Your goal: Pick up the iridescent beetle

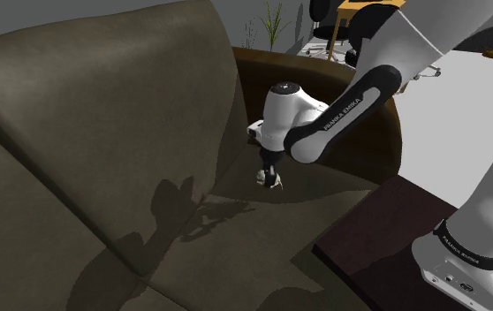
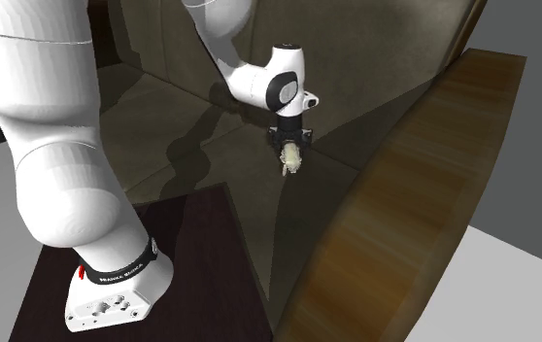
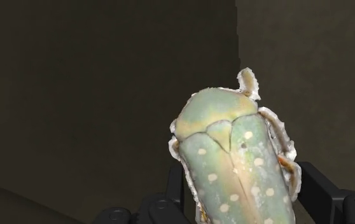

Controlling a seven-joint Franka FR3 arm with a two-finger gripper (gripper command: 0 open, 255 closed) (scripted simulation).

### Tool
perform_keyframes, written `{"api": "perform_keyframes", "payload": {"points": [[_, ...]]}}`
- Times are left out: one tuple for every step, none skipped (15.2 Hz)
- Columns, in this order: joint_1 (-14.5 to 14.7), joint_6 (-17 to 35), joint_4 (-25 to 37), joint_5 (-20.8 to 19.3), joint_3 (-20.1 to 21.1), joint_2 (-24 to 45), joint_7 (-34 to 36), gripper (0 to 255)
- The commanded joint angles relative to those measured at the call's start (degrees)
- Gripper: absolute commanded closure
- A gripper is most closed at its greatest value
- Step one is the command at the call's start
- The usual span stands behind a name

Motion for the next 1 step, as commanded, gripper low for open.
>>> {"api": "perform_keyframes", "payload": {"points": [[-0.11, -0.35, -0.11, 0.17, 0.07, -0.44, -0.2, 255]]}}
